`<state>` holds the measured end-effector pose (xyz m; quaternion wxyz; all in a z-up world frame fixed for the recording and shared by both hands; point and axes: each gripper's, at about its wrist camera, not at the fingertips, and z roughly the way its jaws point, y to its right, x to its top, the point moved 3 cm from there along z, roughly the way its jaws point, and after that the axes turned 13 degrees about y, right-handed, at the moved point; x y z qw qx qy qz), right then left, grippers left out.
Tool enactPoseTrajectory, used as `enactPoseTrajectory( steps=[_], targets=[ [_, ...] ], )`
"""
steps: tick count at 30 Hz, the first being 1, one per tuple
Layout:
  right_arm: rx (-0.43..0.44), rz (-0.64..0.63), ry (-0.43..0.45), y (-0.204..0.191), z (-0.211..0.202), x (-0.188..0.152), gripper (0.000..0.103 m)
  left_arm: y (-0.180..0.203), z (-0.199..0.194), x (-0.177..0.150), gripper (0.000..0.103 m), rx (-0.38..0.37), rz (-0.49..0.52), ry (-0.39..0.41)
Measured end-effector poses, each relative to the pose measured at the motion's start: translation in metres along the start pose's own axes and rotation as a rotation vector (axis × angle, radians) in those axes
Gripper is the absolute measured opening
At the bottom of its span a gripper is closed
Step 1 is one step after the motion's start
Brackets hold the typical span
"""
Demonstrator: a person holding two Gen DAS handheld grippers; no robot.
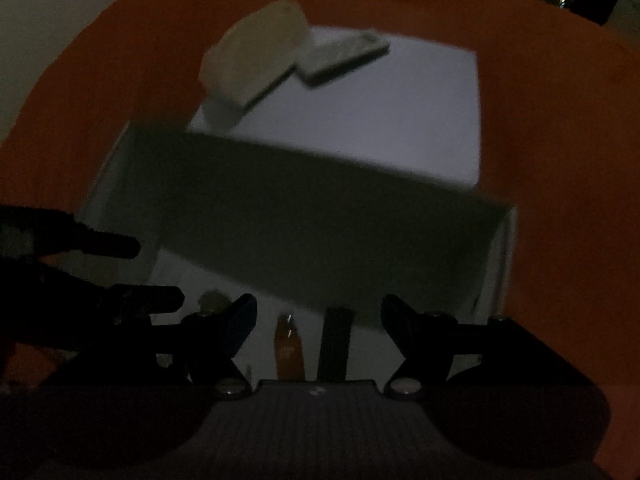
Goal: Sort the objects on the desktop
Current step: 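Move both tools out of the box toward the remote on the paper, then grasp the white remote with the right tool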
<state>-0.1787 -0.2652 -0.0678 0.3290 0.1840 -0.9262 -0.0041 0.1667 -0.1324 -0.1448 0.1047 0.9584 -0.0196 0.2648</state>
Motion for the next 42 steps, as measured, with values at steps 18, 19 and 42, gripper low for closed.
enactPoseTrajectory(
  steps=[18,19,42],
  targets=[
    [-0.004,0.151,0.049,0.035,0.01,0.087,0.074,-0.021,0.005,0.074,0.071,0.084,-0.028,0.118],
    [-0.01,0.159,0.056,0.039,0.014,0.093,0.074,-0.023,0.008,0.078,0.071,0.091,-0.029,0.117],
    [-0.168,0.535,0.056,0.057,0.173,0.189,0.079,-0.073,0.038,0.096,0.071,0.102,-0.063,0.098]
  ],
)
